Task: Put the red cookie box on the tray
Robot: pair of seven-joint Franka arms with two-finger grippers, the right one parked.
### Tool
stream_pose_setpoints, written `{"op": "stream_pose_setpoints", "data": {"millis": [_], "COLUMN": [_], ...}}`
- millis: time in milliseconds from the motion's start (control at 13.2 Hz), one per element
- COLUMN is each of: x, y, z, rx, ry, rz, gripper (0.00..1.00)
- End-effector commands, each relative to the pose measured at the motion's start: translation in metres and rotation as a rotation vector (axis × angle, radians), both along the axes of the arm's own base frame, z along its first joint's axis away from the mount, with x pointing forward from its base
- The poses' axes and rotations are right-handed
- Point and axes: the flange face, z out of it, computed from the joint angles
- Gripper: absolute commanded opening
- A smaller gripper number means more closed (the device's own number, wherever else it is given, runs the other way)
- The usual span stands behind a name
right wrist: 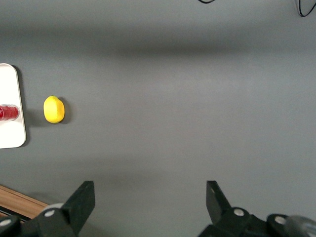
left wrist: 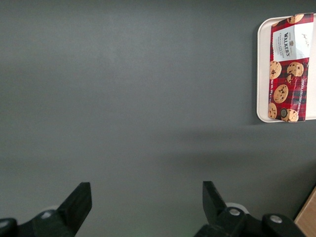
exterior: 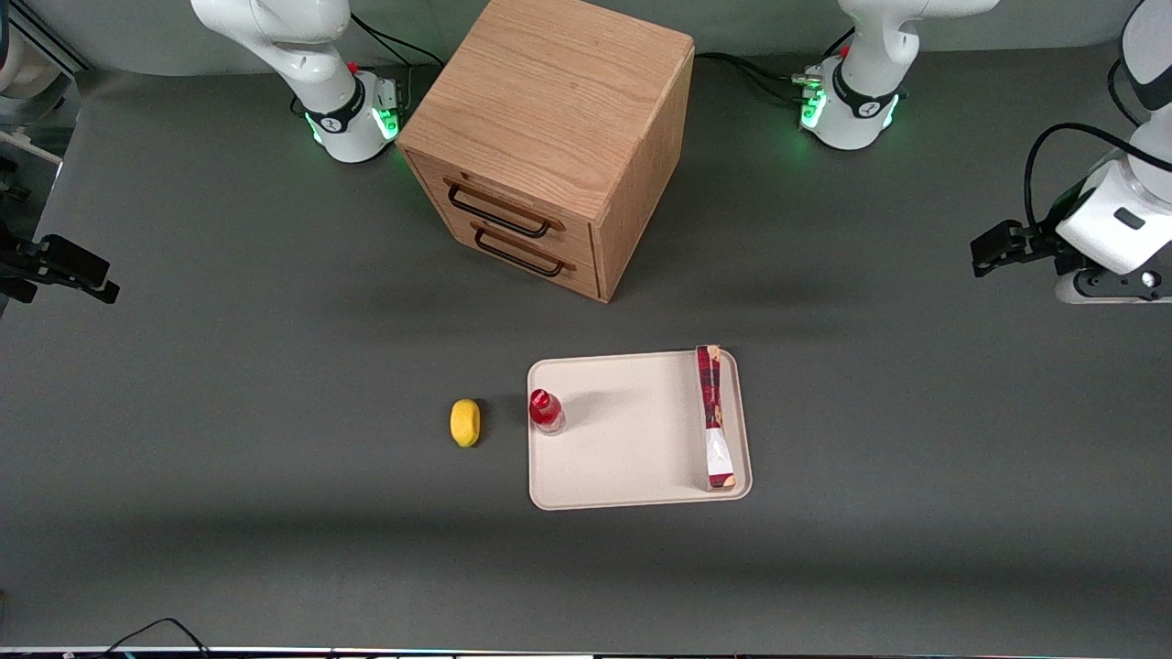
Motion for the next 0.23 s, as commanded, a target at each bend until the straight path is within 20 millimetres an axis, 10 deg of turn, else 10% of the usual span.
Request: {"op": "stream_pose_setpoints", "data": {"millis": [0,151], "x": [0.0045,0.0079], "y": [-0.003,-0.0039], "z": [0.0037,0.0076], "rx": [0.006,0.007], "ry": [-0.03,-0.024], "rz": [-0.027,-0.028], "gripper": [1.0,1.0]}}
